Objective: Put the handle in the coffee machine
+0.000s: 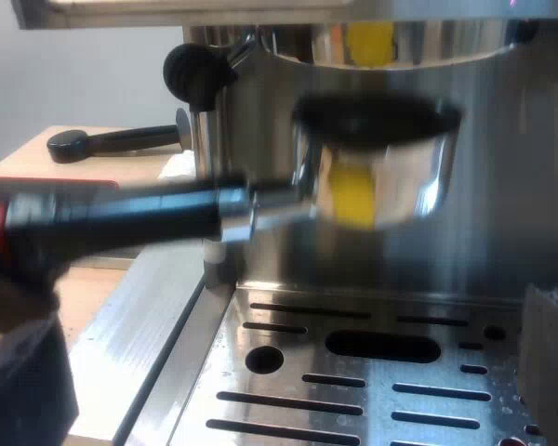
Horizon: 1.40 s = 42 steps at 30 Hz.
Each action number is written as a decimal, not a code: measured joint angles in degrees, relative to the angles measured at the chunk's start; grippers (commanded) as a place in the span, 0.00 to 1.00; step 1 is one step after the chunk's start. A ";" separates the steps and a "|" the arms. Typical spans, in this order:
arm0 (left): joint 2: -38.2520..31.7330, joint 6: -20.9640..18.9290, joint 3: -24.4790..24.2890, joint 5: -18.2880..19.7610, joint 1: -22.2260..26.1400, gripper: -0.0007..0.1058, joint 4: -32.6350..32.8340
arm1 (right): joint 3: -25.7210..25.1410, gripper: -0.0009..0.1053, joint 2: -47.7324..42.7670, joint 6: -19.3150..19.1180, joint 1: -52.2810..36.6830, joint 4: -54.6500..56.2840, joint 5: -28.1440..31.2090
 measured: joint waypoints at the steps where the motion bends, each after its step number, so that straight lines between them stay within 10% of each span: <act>1: 0.00 0.00 -0.80 0.65 0.00 0.01 0.00 | 0.00 0.95 0.00 0.00 0.00 0.00 0.23; 42: 0.00 -3.28 -4.71 3.79 -0.25 0.01 2.04 | 0.00 0.95 0.00 0.00 0.00 0.24 -0.52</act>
